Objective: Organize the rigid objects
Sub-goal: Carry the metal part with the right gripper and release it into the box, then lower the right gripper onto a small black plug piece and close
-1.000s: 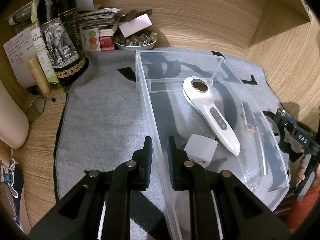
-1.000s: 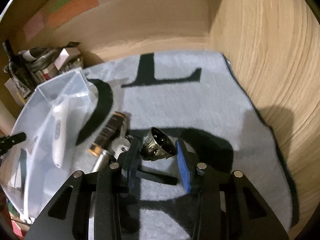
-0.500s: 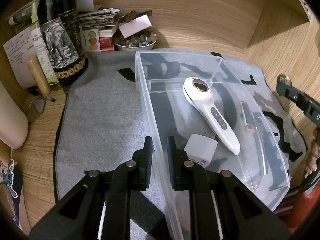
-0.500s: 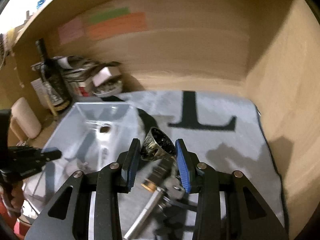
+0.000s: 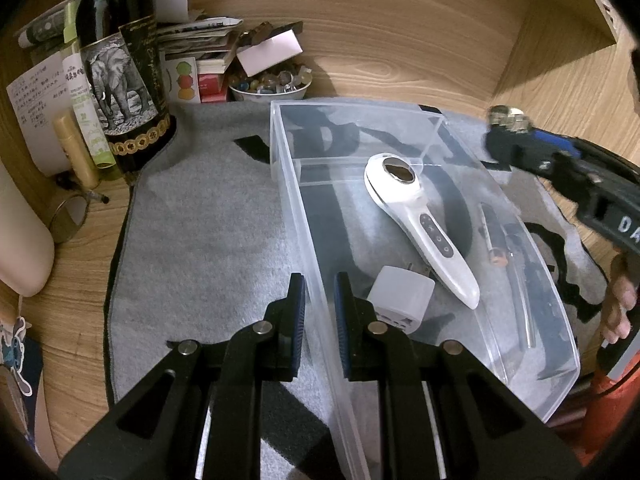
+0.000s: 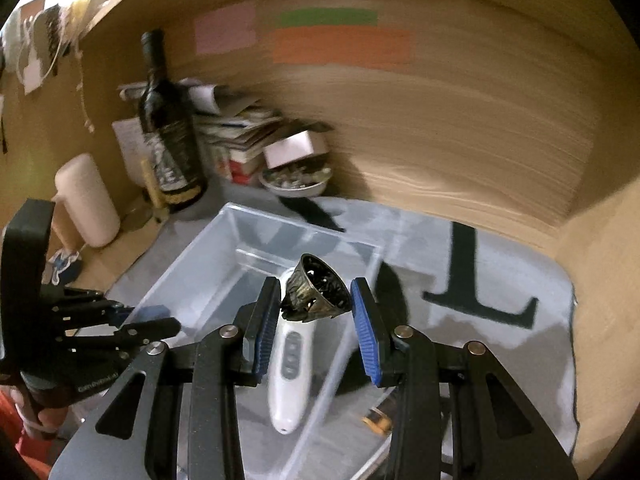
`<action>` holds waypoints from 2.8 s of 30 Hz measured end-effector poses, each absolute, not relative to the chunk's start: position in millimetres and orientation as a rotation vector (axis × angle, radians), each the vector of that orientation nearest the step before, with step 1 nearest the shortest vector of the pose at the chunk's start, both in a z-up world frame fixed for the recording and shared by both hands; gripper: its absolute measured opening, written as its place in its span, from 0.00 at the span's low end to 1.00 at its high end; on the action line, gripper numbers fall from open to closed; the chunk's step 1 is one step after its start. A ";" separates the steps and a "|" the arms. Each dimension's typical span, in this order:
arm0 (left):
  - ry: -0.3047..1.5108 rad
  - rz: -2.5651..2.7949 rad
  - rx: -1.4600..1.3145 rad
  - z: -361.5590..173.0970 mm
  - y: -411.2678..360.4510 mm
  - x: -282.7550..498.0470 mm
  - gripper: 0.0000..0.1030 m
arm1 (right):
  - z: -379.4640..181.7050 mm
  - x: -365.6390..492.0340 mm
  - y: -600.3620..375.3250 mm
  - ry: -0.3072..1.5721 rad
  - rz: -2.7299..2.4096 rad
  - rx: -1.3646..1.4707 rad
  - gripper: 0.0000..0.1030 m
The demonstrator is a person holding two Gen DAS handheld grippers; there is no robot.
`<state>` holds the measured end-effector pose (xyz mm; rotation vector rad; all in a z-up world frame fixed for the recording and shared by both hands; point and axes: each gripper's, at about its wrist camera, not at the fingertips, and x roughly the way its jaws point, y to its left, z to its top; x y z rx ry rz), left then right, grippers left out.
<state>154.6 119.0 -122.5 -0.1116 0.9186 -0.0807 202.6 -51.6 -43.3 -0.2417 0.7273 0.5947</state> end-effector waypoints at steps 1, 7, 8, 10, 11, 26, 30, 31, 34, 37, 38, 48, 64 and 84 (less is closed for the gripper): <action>0.918 -0.081 -0.111 -122.3 118.6 154.0 0.14 | -45.7 204.1 -46.5 0.739 0.607 -0.251 0.32; 0.913 -0.086 -0.111 -122.8 118.4 153.2 0.15 | -60.2 209.9 -23.7 0.797 0.654 -0.312 0.32; 0.912 -0.086 -0.111 -123.0 118.4 153.3 0.15 | -63.3 211.1 -19.6 0.810 0.663 -0.327 0.32; 0.909 -0.087 -0.112 -123.3 118.4 152.9 0.15 | -67.2 213.2 -14.2 0.828 0.673 -0.345 0.32; 0.908 -0.088 -0.113 -123.3 118.4 152.6 0.15 | -68.2 213.6 -13.4 0.832 0.674 -0.350 0.32; 0.907 -0.090 -0.113 -122.3 118.3 150.1 0.15 | -73.6 216.7 -4.0 0.870 0.672 -0.382 0.41; 0.907 -0.089 -0.112 -122.2 117.7 150.2 0.15 | -69.0 213.1 -10.1 0.839 0.670 -0.373 0.49; 0.908 -0.089 -0.112 -122.2 117.8 150.2 0.15 | -67.7 212.6 -12.3 0.834 0.669 -0.370 0.50; 0.907 -0.089 -0.112 -122.2 117.9 150.2 0.15 | -62.2 210.1 -18.9 0.816 0.662 -0.361 0.50; 0.909 -0.089 -0.112 -122.1 117.8 150.2 0.15 | -53.9 205.2 -29.3 0.786 0.643 -0.347 0.52; 0.908 -0.089 -0.112 -122.1 117.8 150.3 0.15 | -51.6 203.5 -32.7 0.777 0.637 -0.342 0.54; 0.909 -0.085 -0.106 -123.0 118.4 150.0 0.15 | -37.6 185.5 -94.7 0.724 0.488 -0.293 0.60; 0.918 -0.080 -0.091 -122.4 116.7 151.5 0.15 | -103.6 149.8 -173.9 0.944 0.303 -0.175 0.61; 0.917 -0.072 -0.092 -122.3 114.3 152.1 0.15 | -107.8 152.3 -182.2 0.951 0.328 -0.110 0.21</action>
